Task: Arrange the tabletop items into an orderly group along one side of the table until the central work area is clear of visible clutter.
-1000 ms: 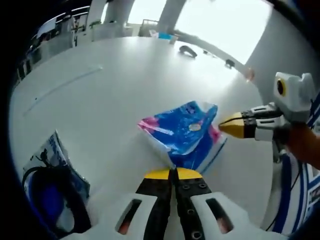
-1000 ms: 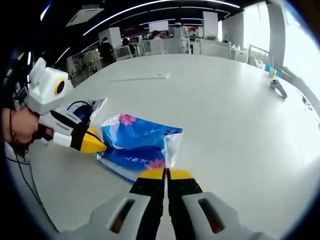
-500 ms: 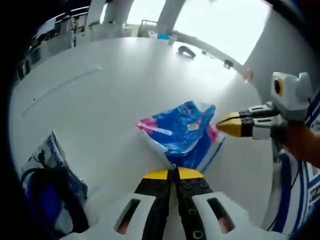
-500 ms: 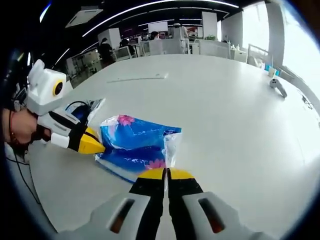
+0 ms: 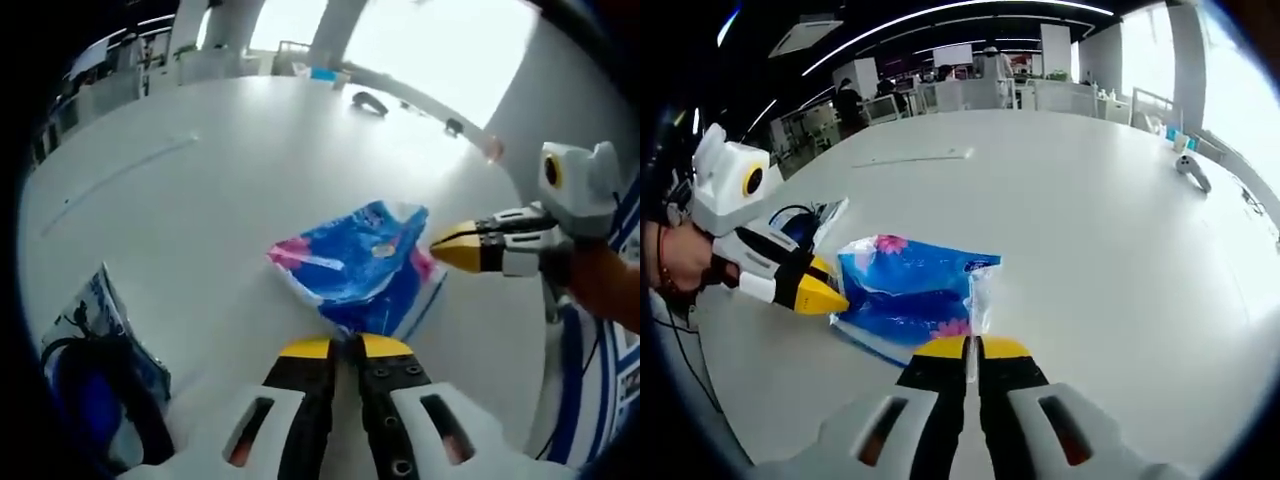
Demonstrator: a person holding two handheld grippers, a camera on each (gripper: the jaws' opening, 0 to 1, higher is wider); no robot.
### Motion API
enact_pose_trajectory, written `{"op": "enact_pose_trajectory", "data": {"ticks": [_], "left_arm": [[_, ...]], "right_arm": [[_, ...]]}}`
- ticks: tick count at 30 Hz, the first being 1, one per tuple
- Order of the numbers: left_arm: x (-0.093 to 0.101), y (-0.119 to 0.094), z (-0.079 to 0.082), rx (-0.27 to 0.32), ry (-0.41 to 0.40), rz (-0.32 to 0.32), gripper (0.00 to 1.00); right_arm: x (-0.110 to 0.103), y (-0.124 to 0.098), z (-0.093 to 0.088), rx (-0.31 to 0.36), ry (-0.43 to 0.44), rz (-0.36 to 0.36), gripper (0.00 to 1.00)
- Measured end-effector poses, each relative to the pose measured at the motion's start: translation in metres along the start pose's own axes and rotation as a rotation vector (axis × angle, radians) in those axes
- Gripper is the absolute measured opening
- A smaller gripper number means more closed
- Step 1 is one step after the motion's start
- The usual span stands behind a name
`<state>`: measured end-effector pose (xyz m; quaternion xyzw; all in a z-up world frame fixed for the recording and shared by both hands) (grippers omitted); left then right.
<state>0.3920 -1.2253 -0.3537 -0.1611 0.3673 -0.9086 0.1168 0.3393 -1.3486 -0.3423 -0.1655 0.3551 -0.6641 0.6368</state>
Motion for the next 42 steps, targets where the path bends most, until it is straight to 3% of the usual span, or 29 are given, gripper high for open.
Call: {"op": "enact_pose_trajectory", "data": {"ticks": [42], "left_arm": [[0.000, -0.012, 0.004, 0.038, 0.014, -0.004, 0.28]], "right_arm": [[-0.004, -0.004, 0.005, 0.016, 0.020, -0.011, 0.19]]}}
Point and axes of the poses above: the point that each gripper's makers call its tool centre point, and the gripper's own axes: y roughly forward along the fingers, x roughly to its right, z roughly out of its top, the point moved 2 cm from there along -y, roughly backward along the fingers, and after that the axes turned 10 degrees about y, right-handed, at the moved point
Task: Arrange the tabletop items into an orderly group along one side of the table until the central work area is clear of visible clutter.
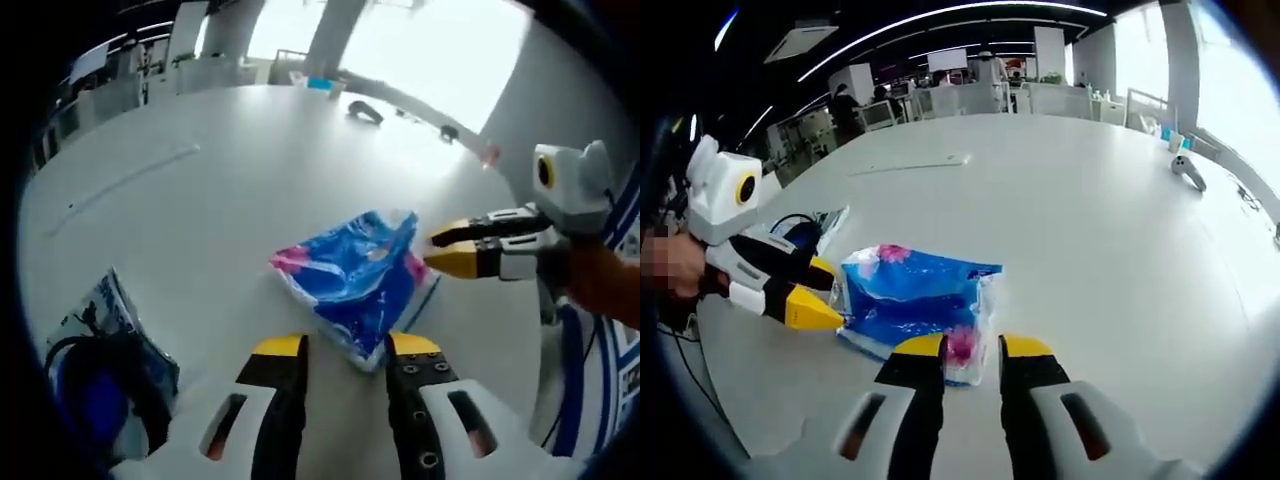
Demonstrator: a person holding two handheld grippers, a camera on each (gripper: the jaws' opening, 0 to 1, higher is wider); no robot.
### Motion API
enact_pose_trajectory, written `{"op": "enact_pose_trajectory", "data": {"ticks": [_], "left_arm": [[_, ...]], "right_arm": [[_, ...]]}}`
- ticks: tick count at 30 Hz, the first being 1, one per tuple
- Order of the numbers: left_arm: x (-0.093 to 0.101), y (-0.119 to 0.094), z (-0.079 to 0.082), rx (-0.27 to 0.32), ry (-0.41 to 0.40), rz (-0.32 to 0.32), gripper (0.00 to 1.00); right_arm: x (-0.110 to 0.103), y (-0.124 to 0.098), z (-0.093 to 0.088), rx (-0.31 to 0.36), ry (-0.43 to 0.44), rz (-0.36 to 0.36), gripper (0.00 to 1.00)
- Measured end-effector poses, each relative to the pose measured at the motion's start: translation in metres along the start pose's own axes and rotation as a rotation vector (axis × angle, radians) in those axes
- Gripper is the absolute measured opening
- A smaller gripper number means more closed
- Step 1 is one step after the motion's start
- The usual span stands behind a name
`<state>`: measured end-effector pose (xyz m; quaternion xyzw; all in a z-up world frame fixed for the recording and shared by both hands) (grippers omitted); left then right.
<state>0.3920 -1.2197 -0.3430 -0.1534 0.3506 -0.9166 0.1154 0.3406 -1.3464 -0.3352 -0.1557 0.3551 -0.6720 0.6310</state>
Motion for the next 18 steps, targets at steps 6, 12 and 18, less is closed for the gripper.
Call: {"op": "enact_pose_trajectory", "data": {"ticks": [6, 12, 18], "left_arm": [[-0.001, -0.005, 0.001, 0.011, 0.006, -0.003, 0.34], [-0.003, -0.012, 0.002, 0.025, 0.013, -0.003, 0.38], [-0.003, -0.018, 0.004, 0.037, 0.016, -0.005, 0.40]], "right_arm": [[-0.002, -0.002, 0.001, 0.004, 0.000, -0.007, 0.21], [-0.007, -0.003, 0.003, 0.016, 0.003, -0.007, 0.23], [-0.010, -0.006, 0.006, 0.026, 0.000, -0.011, 0.25]]}}
Point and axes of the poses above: the point that each gripper's makers call its tool centre point, and the gripper's own axes: y roughly forward along the fingers, x roughly to its right, z roughly out of its top, the point moved 2 cm from there along -y, roughly backward along the fingers, and after that the axes turned 10 degrees about y, right-handed, at the moved point
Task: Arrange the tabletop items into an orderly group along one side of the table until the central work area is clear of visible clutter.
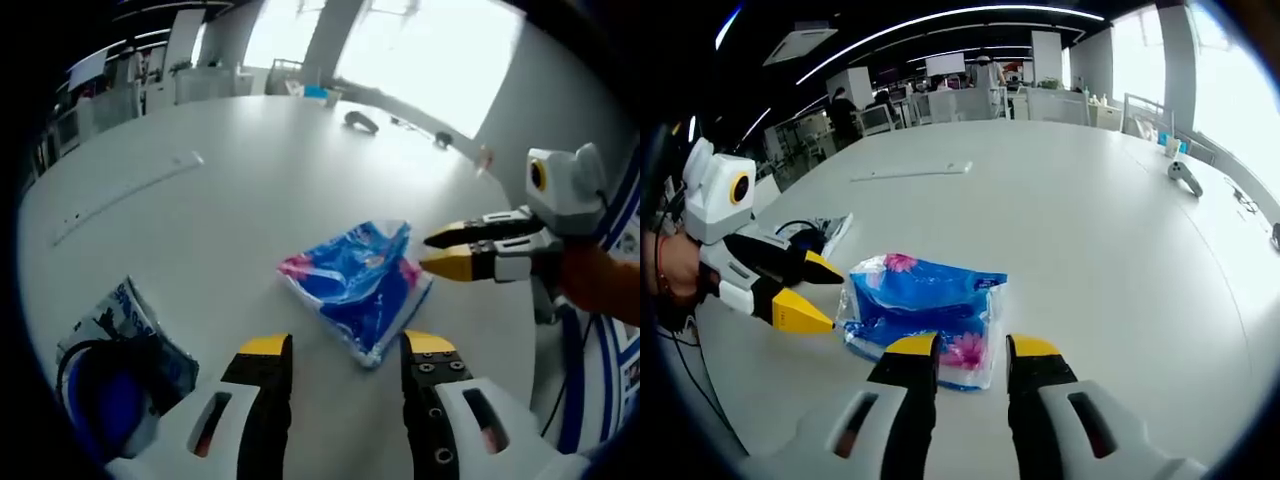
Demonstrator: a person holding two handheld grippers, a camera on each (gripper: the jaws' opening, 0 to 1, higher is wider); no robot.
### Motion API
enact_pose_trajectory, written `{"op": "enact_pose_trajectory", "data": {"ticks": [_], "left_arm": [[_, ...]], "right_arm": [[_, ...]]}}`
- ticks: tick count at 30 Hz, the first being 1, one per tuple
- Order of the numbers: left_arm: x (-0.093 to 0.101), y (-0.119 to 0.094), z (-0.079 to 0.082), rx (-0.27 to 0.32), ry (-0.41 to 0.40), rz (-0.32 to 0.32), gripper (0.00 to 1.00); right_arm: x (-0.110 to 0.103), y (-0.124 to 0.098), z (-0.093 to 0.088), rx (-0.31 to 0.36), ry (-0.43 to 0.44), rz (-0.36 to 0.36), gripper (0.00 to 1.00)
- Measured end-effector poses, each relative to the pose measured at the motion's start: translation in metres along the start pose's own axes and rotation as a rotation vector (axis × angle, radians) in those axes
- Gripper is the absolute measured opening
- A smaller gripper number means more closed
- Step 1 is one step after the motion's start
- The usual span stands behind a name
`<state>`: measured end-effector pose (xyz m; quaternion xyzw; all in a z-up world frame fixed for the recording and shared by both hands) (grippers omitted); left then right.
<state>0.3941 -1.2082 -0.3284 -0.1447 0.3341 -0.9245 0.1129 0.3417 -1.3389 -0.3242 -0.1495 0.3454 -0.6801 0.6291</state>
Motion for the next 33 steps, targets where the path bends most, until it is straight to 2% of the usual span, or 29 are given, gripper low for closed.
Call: {"op": "enact_pose_trajectory", "data": {"ticks": [19, 33], "left_arm": [[-0.004, -0.022, 0.006, 0.045, 0.023, 0.008, 0.50], [-0.021, -0.049, 0.011, 0.083, 0.029, 0.050, 0.56]], "right_arm": [[-0.013, -0.009, 0.012, 0.053, 0.026, 0.001, 0.33], [-0.045, -0.004, 0.028, 0.071, 0.007, 0.040, 0.37]]}}
Point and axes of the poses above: the point that each gripper's makers call its tool centre point, and the gripper's own axes: y roughly forward along the fingers, x roughly to its right, z roughly out of its top, the point moved 2 cm from there along -y, roughly backward along the fingers, and after that the axes turned 10 degrees about y, right-handed, at the moved point
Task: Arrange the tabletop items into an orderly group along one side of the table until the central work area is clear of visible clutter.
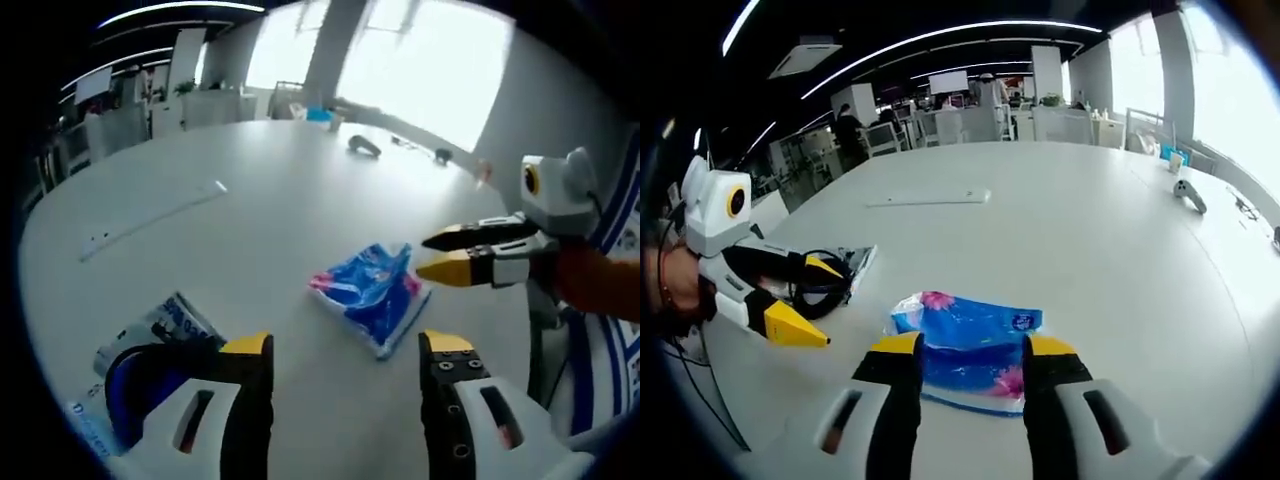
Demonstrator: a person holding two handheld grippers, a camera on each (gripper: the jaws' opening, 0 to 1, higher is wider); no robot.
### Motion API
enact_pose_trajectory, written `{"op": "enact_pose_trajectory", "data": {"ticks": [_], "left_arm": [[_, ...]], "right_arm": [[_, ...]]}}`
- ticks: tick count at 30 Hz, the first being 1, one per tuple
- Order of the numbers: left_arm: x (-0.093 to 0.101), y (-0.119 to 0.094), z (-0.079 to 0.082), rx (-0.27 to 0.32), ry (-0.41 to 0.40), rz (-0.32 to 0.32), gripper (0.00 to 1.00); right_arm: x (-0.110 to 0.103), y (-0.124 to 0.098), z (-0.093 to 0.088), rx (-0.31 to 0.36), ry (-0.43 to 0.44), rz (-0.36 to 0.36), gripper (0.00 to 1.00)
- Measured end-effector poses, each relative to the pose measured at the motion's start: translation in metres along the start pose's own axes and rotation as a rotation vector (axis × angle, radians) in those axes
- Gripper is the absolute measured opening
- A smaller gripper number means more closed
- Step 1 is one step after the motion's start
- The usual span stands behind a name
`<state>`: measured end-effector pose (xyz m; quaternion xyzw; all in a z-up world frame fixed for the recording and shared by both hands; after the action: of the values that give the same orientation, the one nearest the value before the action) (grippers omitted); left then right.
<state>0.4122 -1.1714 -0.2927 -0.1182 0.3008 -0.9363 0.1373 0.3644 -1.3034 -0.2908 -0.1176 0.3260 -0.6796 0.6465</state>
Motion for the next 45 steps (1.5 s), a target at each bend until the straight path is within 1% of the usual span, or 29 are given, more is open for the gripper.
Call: {"op": "enact_pose_trajectory", "data": {"ticks": [11, 26, 31, 45], "left_arm": [[-0.017, -0.023, -0.001, 0.025, -0.011, 0.044, 0.57], [-0.040, -0.057, -0.008, 0.035, -0.009, 0.095, 0.59], [-0.049, -0.069, -0.012, 0.040, -0.015, 0.111, 0.59], [-0.073, -0.104, -0.027, 0.030, -0.013, 0.161, 0.59]], "right_arm": [[-0.029, 0.008, 0.012, 0.015, -0.028, 0.040, 0.38], [-0.063, 0.016, 0.021, 0.021, -0.055, 0.079, 0.38], [-0.076, 0.016, 0.024, 0.026, -0.062, 0.094, 0.38], [-0.111, 0.022, 0.027, 0.024, -0.087, 0.130, 0.37]]}}
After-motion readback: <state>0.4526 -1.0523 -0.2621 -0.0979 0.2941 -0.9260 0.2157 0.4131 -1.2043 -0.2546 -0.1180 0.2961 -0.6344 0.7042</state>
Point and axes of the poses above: the point that each gripper's makers call its tool centre point, and the gripper's own axes: y roughly forward along the fingers, x roughly to its right, z roughly out of its top, the point moved 2 cm from there along -y, roughly backward along the fingers, and after that the axes turned 10 degrees about y, right-handed, at the moved point
